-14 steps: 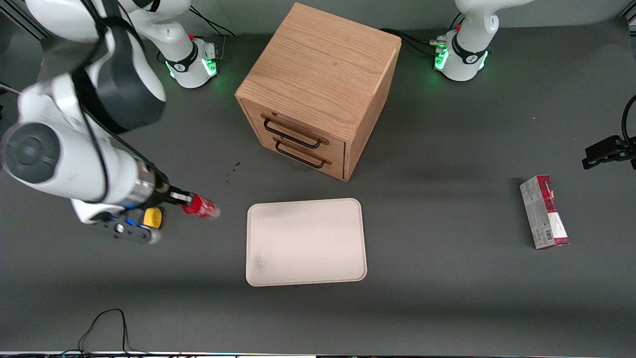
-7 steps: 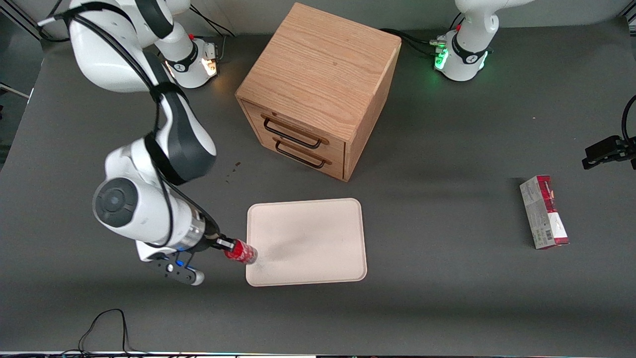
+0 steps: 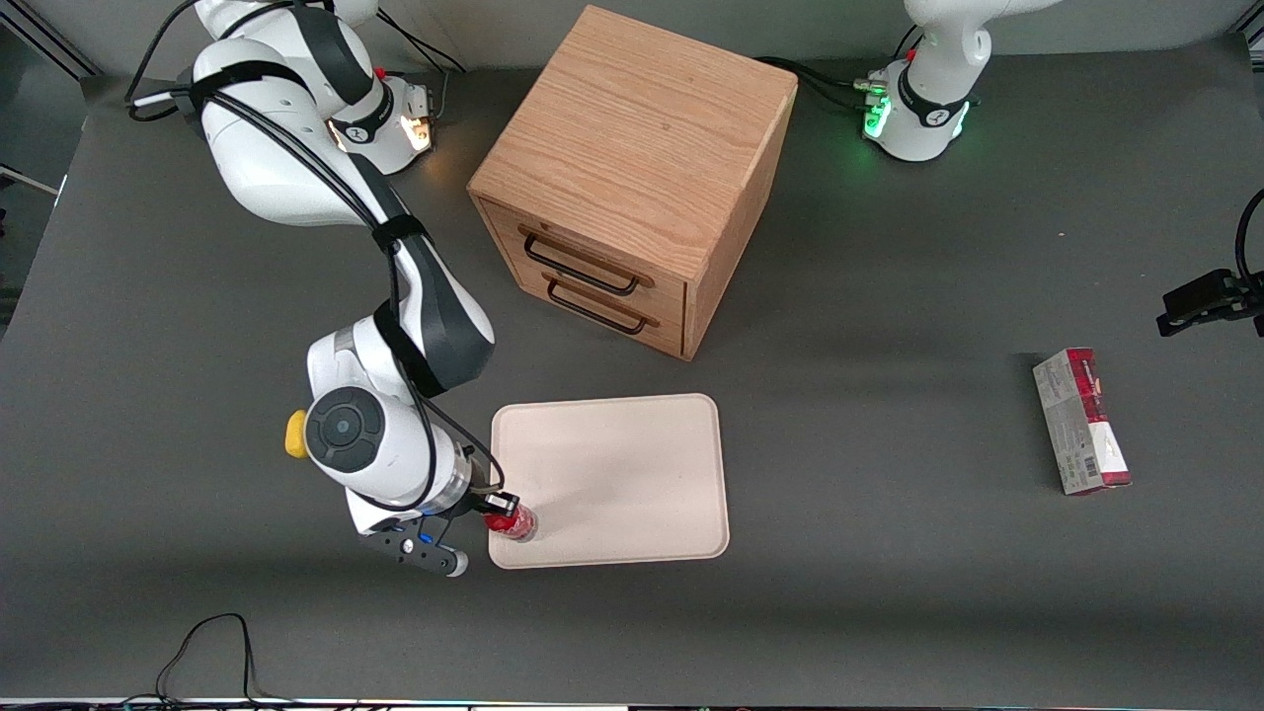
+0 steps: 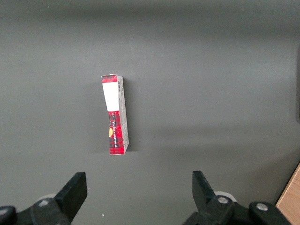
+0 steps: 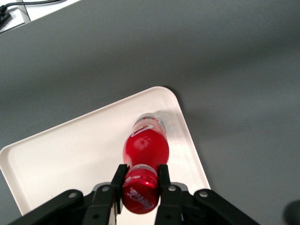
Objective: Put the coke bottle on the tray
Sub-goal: 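Lower the red bottle onto the tray's edge and open the right gripper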
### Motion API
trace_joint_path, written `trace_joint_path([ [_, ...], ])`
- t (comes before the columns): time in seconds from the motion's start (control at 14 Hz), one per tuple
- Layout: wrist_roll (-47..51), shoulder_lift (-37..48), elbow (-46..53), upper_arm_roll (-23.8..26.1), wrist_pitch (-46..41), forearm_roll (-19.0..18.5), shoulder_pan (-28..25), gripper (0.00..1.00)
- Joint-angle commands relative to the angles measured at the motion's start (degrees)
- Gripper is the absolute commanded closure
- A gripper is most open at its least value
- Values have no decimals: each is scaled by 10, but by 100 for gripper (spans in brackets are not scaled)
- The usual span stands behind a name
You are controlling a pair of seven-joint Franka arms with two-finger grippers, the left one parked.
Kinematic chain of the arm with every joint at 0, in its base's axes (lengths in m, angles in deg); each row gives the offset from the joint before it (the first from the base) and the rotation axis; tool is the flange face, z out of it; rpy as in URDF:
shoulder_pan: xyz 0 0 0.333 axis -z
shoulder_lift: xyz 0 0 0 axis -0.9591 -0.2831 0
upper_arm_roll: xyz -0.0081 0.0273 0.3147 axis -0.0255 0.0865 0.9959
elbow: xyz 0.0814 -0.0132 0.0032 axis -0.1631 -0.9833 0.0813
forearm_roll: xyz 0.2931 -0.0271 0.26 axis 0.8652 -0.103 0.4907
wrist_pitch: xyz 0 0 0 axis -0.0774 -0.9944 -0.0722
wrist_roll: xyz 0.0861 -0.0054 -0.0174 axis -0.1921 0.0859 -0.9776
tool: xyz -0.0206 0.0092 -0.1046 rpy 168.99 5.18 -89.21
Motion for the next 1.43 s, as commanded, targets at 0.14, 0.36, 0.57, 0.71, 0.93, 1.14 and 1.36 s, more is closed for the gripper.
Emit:
trace_joint_path([
  [0.14, 15, -19, 27, -3, -3, -32, -10, 100],
  [0.36, 15, -19, 24, -6, -6, -34, -15, 100],
  [0.57, 16, -20, 22, -6, -6, -35, -15, 91],
  [0.71, 16, -24, 22, -6, -6, -42, -15, 0],
  [0.93, 17, -23, 22, -6, -6, -43, -15, 0],
  [1.14, 17, -22, 22, -6, -6, -43, -15, 0],
  [1.36, 16, -12, 22, -6, -28, -43, -14, 0],
])
